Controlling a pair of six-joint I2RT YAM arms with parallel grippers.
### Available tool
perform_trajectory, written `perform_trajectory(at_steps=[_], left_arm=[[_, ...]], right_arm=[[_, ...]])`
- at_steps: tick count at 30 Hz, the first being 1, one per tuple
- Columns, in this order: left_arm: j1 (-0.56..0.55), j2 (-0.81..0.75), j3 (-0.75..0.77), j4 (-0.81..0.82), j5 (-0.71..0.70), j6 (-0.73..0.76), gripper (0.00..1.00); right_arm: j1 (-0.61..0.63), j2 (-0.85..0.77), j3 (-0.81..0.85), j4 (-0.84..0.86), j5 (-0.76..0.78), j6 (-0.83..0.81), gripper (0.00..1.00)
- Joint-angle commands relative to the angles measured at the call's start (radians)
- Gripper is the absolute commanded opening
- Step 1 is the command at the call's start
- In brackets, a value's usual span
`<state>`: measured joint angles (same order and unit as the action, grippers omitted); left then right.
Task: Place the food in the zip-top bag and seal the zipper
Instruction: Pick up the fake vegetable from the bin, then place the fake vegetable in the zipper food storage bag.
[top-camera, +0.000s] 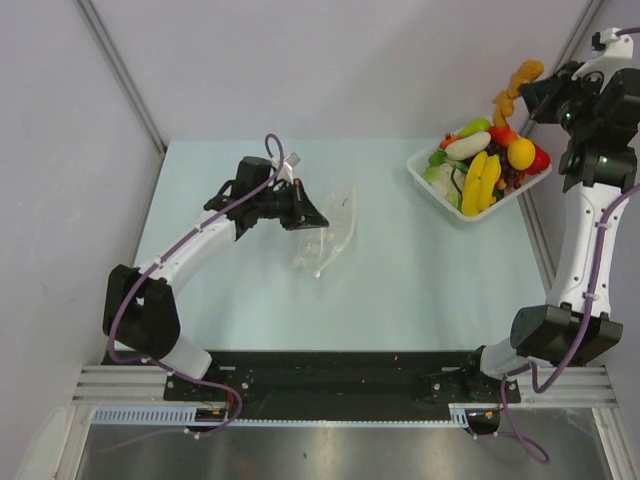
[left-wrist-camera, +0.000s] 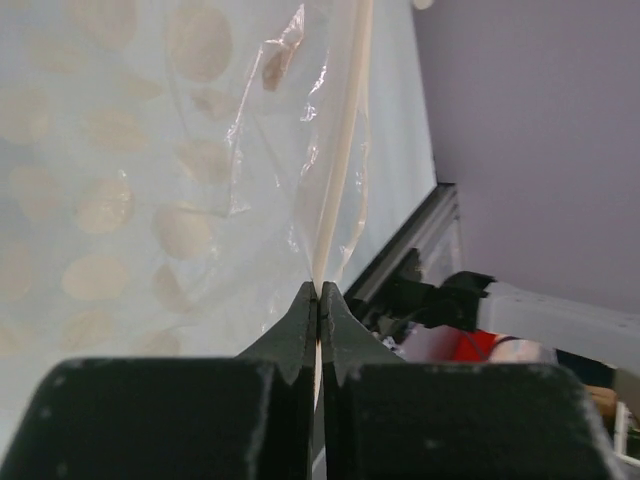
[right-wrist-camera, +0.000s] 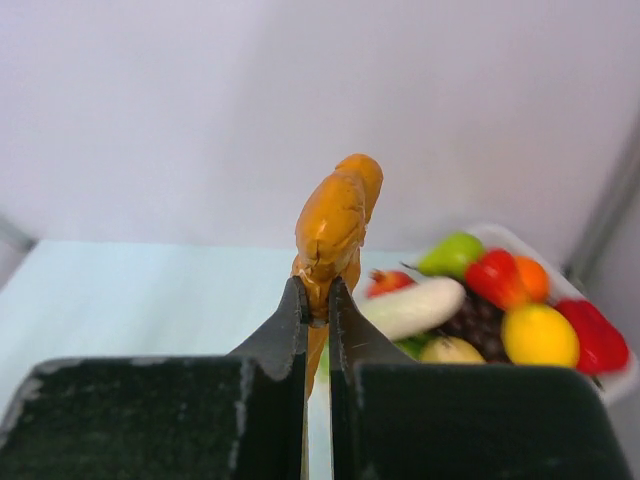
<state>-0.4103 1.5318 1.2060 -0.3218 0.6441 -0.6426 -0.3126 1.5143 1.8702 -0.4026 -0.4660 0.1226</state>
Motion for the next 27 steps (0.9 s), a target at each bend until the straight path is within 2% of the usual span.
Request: perform_trajectory(at_steps=[1,4,9,14,15,20,27], left_arm=[[-0.004,-0.039,-0.008,0.139,0.136,-0.172,0.0],[-0.015,-0.041,-0.017,0.199,0.158,-0.247,0.0],[-0.03,-0.045,-0.054,0.315,0.183,-0.365,0.0],[-0.03,-0.042,-0.052,0.319,0.187,-0.407,0.0],[-0.03,-0.042,-0.054,0.319,0.187,-0.408,0.0],[-0.025,-0.047,-0.066,0.349,0.195,-0.417,0.0],[-0.013,-0.059,-0.077,0.337,0.169,-0.413,0.0]], right_arm=[[0.049,-0.08,-0.049,0.156,-0.192,0.101,0.0],[0.118,-0.134,-0.121,0.217,-0.263,0.129,0.0],[0.34,-0.204,-0.226,0.277,-0.318,0.16,0.0],[0.526,-0.22,-0.293,0.243,-0.323,0.134,0.0],[0.579,-0.22,-0.301,0.211,-0.31,0.106,0.0],[0.681,-0.229,-0.388,0.127,-0.228,0.075,0.0],[0.774,-0.21,-0.463,-0.015,0.016,0.063,0.0]])
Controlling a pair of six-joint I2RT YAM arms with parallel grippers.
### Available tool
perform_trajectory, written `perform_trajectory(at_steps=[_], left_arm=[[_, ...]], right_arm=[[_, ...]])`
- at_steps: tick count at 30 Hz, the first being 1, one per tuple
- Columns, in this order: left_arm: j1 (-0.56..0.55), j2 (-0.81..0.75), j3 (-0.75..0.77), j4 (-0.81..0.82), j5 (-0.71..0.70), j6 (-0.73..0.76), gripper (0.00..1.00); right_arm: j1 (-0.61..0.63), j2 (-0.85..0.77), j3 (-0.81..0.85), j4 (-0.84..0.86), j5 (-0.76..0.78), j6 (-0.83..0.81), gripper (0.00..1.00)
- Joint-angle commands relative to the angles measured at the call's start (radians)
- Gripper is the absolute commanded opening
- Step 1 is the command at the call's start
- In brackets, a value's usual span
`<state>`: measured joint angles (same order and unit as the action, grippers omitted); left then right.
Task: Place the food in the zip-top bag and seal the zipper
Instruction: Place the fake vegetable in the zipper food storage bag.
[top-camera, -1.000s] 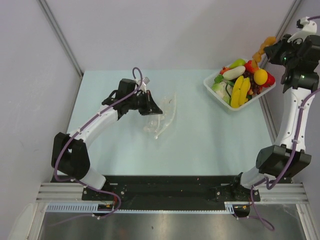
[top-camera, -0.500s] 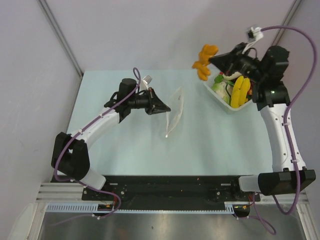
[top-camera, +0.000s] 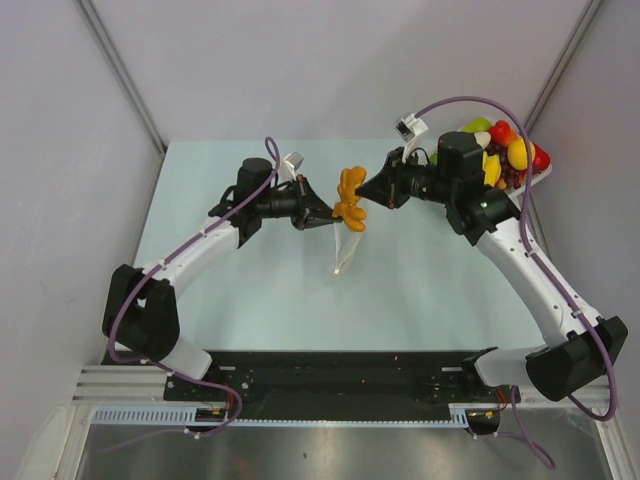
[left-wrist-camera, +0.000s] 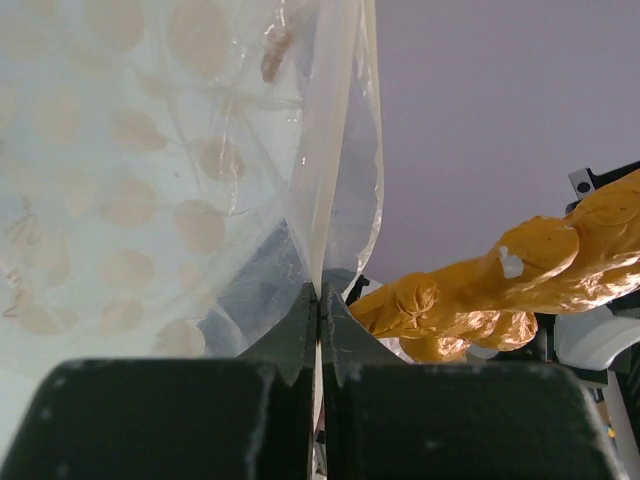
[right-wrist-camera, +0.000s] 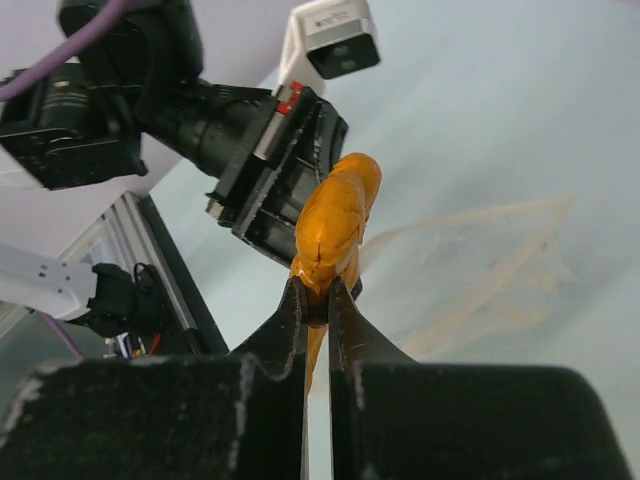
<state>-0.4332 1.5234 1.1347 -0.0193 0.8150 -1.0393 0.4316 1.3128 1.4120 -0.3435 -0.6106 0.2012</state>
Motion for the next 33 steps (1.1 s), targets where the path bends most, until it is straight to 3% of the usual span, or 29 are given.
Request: perform_trajectory(at_steps=[1,5,17,25,28,29,33], left_arm=[[0.01,-0.052,-0.007,0.035,-0.002,-0.019,0.0],[0.01,-0.054,-0.026,0.05,-0.004,-0.031,0.0],[0.016,-0.052,-0.029,0.059,-0.011,-0.053,0.0],[0.014,-0.028,-0.032,0.133,-0.013,-0.125,0.0],[0.016,-0.019,-0.036,0.171,-0.002,-0.166,0.0],[0.016,-0.016,-0.039,0.174,0.003,-0.179,0.0],[0.025,-0.02,-0.043,0.183,0.015,-0.186,0.0]], right_arm=[[0.041,-0.004,-0.01,-0.08,0.182,-0.011,0.0],[0.071,0.0,-0.016,-0.089,0.303,0.03,0.0],[0.111,0.014,-0.028,-0.157,0.449,0.063,0.0],[0.148,0.112,-0.027,-0.081,0.431,0.239,0.0],[0.133,0.121,-0.016,-0.072,0.385,0.251,0.35],[0.122,0.118,-0.013,-0.066,0.37,0.248,0.56],[0.041,0.086,-0.012,-0.046,0.261,0.239,0.72]])
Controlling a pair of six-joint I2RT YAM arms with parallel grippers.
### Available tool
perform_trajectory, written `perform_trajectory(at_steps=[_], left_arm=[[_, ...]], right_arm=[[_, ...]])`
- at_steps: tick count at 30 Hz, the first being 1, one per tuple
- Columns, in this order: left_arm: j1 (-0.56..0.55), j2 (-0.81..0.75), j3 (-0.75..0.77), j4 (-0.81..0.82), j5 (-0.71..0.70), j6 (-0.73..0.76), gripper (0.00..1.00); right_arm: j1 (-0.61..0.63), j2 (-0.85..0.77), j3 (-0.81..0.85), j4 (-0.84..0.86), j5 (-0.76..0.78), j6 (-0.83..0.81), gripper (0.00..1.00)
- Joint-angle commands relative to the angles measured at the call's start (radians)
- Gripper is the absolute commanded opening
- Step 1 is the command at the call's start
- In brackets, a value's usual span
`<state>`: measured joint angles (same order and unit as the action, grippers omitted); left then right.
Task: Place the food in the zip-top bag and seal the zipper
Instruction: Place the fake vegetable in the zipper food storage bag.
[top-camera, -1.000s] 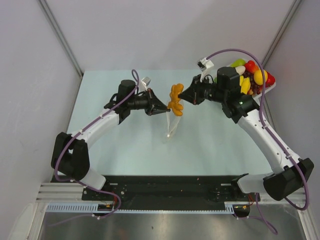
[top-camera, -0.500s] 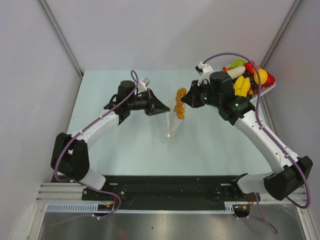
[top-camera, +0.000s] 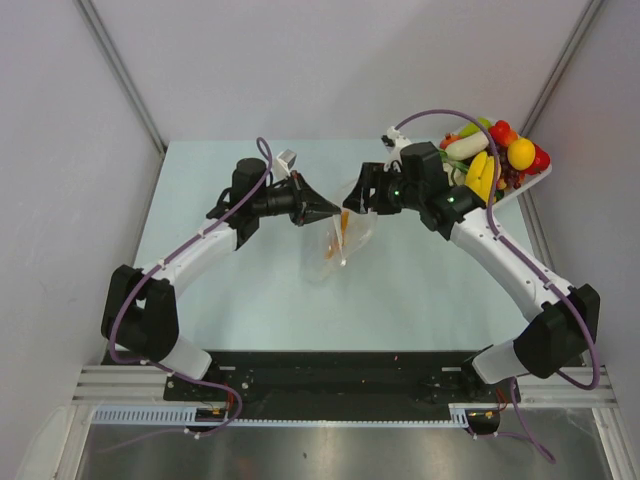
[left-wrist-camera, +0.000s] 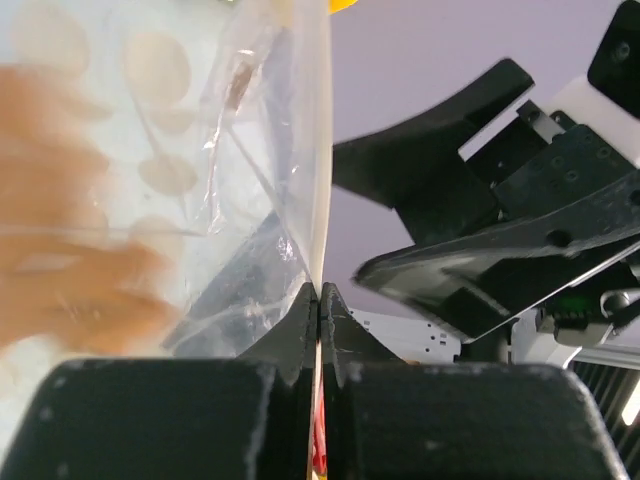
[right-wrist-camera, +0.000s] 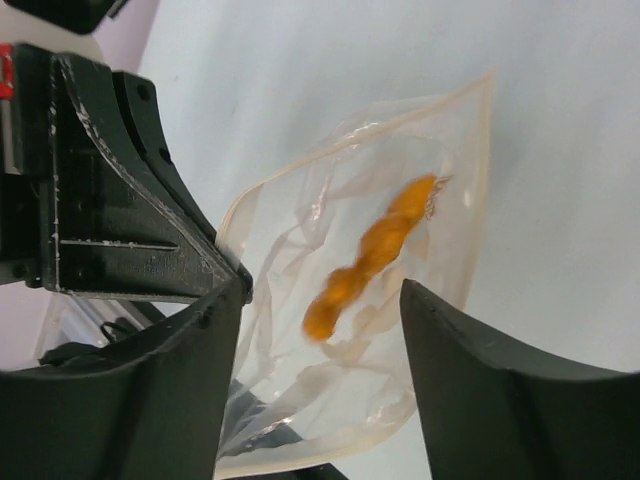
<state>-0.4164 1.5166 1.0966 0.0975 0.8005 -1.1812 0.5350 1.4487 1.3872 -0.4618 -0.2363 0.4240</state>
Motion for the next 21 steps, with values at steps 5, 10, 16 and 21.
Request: perform_trajectory(at_steps=[5,10,16,21], left_arm=[[0.013,-0.018,-0.003,0.09,0.034,-0.063,0.0],[0.013,-0.038,0.049,-0.031,-0.015,0.058,0.0],[0.013,-0.03,0.063,-0.071,-0.029,0.135,0.0],[0.013,-0.033,0.072,-0.09,-0.038,0.161,0.0]], right_arm=[[-0.179,-0.074,0.013,0.061,-0.277,-0.05,0.77],[-0.384,-0.082,0.053,0.095,-0.353,-0.174,0.8],[-0.615,0.007,0.254,0.081,-0.319,-0.306,0.78],[-0.837,0.099,0.344,0.077,-0.402,-0.31,0.85]])
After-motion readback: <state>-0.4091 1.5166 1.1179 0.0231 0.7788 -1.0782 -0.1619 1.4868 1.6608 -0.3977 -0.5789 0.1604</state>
